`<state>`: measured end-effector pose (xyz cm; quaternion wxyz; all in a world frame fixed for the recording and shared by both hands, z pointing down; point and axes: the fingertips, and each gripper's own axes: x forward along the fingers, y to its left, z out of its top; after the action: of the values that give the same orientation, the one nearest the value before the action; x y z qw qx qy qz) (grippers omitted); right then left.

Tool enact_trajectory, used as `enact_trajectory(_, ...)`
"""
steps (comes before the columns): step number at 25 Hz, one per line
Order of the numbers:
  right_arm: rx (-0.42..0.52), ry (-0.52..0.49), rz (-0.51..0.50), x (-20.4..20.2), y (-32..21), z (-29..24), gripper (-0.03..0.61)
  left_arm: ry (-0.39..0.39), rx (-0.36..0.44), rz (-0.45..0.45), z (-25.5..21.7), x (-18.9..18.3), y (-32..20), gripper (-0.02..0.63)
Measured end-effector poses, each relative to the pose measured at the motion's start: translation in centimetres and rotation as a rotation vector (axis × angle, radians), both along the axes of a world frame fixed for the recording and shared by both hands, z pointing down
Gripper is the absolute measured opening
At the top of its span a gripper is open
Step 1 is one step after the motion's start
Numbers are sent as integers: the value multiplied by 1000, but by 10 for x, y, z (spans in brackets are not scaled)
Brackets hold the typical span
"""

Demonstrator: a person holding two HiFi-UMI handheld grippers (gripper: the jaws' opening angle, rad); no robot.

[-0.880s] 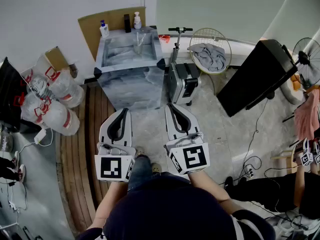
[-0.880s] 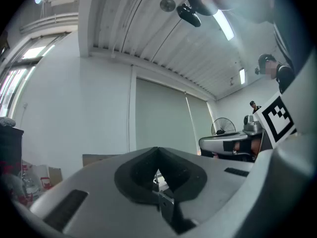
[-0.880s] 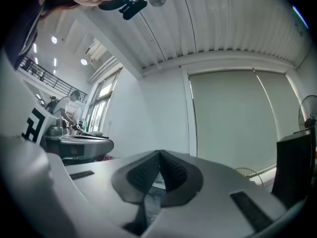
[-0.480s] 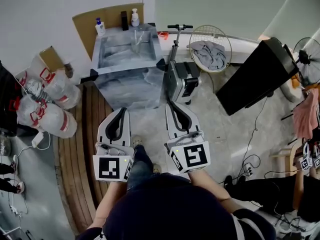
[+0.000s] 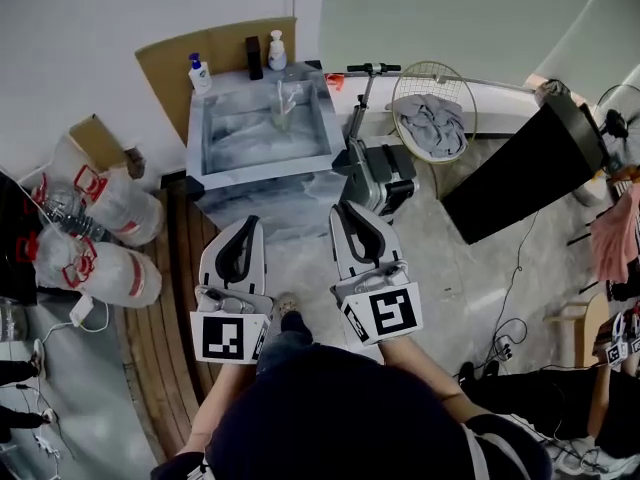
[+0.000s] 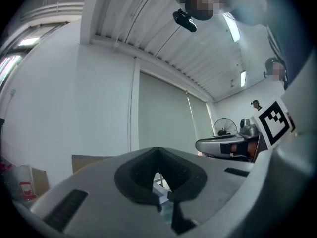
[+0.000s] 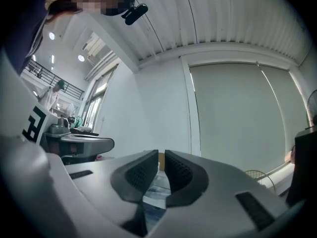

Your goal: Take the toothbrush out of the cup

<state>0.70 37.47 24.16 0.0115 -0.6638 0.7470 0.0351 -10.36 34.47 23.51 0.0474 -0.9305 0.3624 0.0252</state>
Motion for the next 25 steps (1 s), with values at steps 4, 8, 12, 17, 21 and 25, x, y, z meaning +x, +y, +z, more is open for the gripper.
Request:
enact_trajectory(4,4,8,31,3,-45,-1,31,4,-6,45,4,6,-48,20)
enact_trajectory(8,-11,-5,77,9,-74,8,32,-3,-24,83,13,8,-79,20)
enact_trajectory(12,-37,-24,97,14,-95,17,34,6,-42,87,20,8,-104,20)
enact_trajectory(17,-54,-19,104,19,-120,23,37,9,-59,81,26,7,-131,20)
enact_trajectory(21,-52,-13,89,24,-146,24,38,15,-58,60,28,10,-156,20)
enact_trajectory(25,-50,-10,70,32,-181,30,38,15,-55,37,31,17,-188,20)
